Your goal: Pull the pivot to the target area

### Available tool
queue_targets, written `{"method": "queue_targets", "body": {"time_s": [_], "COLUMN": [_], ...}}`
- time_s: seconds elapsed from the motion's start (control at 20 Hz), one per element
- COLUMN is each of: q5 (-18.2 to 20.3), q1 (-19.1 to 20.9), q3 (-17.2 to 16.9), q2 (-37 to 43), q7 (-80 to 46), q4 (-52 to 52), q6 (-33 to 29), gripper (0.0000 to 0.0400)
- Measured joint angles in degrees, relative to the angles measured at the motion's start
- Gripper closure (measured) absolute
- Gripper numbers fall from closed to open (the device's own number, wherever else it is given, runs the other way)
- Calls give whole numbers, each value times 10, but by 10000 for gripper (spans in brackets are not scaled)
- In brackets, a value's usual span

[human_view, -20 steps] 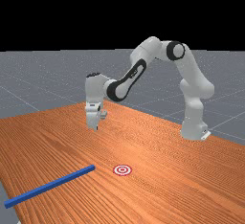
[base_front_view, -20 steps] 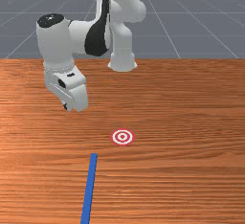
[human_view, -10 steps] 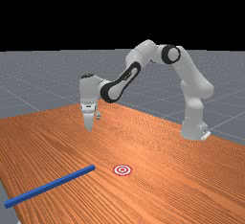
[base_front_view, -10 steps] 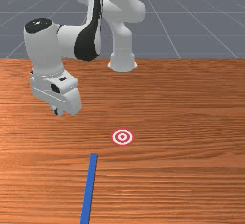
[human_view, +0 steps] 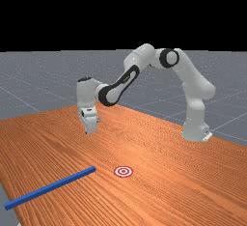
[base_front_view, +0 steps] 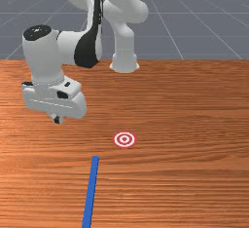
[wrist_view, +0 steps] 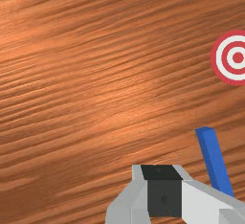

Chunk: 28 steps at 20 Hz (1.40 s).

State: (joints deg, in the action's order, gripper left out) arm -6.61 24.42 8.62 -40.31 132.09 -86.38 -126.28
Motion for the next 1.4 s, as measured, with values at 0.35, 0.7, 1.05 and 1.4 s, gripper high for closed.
{"method": "queue_targets", "body": {"time_s": [0.35, 0.7, 1.05, 1.4], "q5": [-12, -30, -55, -33], "q1": [5, 3, 3, -51], "q3": [12, 28, 56, 23], "q2": [-21, -75, -92, -218], "q7": [66, 164, 291, 154], "q4": [33, 126, 150, 388], "q6": [16, 57, 70, 171], "gripper": [400, 400, 400, 400]}}
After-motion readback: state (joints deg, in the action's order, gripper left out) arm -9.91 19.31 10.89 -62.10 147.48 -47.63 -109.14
